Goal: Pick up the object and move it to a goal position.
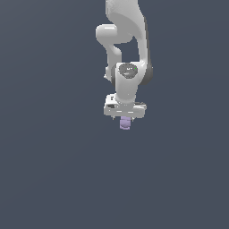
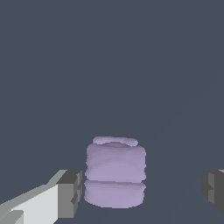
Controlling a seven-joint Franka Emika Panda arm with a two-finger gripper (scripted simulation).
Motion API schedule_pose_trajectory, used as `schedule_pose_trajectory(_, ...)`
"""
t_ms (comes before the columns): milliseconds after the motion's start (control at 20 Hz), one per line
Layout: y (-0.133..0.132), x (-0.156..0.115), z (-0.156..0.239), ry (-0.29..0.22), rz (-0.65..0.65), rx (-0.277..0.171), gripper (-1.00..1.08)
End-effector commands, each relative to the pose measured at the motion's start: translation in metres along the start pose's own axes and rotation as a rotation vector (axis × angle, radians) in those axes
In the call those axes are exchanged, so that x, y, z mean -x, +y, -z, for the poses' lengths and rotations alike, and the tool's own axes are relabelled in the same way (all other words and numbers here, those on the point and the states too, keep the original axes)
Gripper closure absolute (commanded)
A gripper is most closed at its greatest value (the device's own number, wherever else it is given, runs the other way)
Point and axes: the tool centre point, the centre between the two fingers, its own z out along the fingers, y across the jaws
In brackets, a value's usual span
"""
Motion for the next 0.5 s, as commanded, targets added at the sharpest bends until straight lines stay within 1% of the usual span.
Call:
schedule_pose_trajectory(0,-0.009,0.01,-0.007,0.003,-0.013,-0.002,-0.92)
schedule_pose_trajectory(250,-0.017,0.02,-0.013,0.005,-0.025,-0.004,-0.92)
schedule_pose_trajectory(450,-0.017,0.02,-0.014,0.004,-0.023,-0.004,-0.92)
